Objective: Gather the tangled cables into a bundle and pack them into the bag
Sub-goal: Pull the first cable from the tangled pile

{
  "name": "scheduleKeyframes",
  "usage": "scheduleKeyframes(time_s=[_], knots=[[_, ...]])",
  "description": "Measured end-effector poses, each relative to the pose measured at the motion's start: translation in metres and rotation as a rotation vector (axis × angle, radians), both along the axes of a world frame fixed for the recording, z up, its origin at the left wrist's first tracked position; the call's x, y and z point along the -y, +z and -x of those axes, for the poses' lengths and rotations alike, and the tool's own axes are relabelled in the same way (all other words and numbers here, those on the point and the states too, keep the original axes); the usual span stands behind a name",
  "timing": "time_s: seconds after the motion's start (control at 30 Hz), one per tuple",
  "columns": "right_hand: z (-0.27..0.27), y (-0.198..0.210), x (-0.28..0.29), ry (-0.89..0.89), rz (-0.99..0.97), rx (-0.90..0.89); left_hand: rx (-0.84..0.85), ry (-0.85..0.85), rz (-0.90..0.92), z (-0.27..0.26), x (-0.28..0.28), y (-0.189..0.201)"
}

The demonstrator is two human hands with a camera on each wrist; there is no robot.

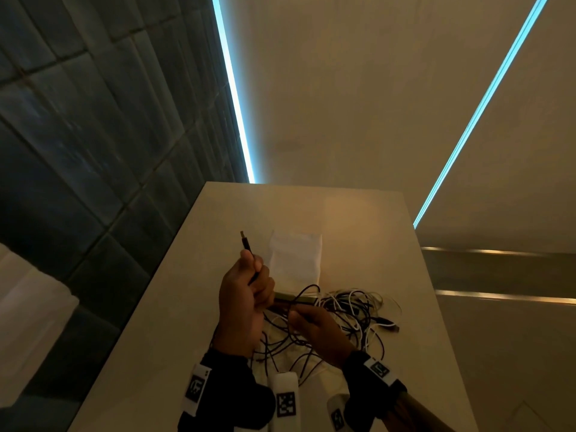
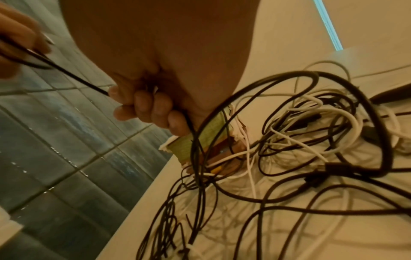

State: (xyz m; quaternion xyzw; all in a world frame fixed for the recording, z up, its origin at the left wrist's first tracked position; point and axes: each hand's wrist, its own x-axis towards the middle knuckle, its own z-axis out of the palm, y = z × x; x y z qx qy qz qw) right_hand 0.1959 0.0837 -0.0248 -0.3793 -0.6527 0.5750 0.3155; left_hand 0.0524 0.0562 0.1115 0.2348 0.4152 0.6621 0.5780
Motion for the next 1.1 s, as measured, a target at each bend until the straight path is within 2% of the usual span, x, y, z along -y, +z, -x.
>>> scheduleKeyframes(time_s=[0.2, 0.53, 0.6, 0.7, 0.87, 1.0, 1.1], knots=[[0.003, -0.023, -0.003, 0.001, -0.067, 0.129, -0.064, 0.065, -0.024, 0.010, 0.001, 0.010], [0.010, -0.039, -0.003, 0.017, -0.064, 0.183, -0.107, 0.167, -0.048, 0.023, 0.008, 0.025], [0.012, -0.030, -0.009, -0.081, -0.034, 0.142, -0.191, 0.165, -0.005, 0.024, 0.009, 0.026], [0.015, 0.010, -0.018, -0.198, -0.023, -0.013, -0.349, 0.173, 0.116, 0.025, 0.007, 0.022], [0.027, 0.084, -0.014, -0.135, -0.083, -0.217, -0.551, 0.096, 0.324, 0.019, 0.003, 0.004], [0.024, 0.097, -0.008, -0.140, -0.063, -0.337, -0.478, 0.095, 0.296, 0.017, -0.001, 0.008], [0.026, 0.094, 0.000, -0.058, -0.037, -0.380, -0.252, -0.018, 0.259, 0.015, -0.003, 0.011]])
